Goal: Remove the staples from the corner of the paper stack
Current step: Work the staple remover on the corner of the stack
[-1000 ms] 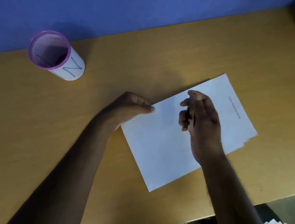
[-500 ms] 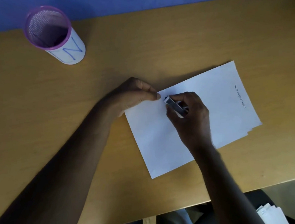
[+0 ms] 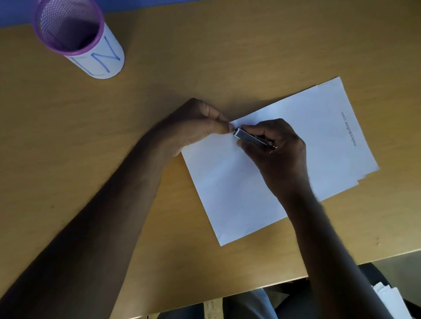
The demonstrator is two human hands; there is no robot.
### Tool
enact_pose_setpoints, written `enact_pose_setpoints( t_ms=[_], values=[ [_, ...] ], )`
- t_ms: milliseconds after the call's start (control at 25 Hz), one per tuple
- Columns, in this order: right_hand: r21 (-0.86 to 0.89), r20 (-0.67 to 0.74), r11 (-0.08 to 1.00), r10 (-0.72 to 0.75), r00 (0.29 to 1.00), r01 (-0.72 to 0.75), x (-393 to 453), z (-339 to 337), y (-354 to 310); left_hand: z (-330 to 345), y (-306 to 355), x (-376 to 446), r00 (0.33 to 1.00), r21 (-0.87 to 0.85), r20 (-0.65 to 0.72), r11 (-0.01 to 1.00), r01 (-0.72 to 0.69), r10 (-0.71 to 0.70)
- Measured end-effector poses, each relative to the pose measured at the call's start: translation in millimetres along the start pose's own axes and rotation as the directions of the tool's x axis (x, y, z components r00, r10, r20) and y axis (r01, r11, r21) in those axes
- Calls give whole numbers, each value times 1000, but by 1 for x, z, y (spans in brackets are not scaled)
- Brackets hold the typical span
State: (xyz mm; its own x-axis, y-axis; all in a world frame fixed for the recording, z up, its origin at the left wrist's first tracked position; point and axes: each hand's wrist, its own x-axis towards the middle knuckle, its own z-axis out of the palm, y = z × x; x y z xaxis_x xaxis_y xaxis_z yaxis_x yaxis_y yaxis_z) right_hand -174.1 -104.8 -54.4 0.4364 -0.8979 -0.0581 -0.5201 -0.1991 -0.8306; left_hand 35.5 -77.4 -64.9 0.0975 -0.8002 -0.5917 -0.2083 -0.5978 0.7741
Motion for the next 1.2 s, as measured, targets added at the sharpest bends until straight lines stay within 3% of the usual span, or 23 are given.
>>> enact_pose_setpoints(
  t_ms=[720,1200],
  values=[
    [100,207,985,120,971,-143,17,-15,-3,2,6,1,998,-15,-27,998,57,-57],
    [154,200,973,142,969,-174,14,-12,-5,1,11,-2,996,-60,-2,994,94,-94]
  ],
)
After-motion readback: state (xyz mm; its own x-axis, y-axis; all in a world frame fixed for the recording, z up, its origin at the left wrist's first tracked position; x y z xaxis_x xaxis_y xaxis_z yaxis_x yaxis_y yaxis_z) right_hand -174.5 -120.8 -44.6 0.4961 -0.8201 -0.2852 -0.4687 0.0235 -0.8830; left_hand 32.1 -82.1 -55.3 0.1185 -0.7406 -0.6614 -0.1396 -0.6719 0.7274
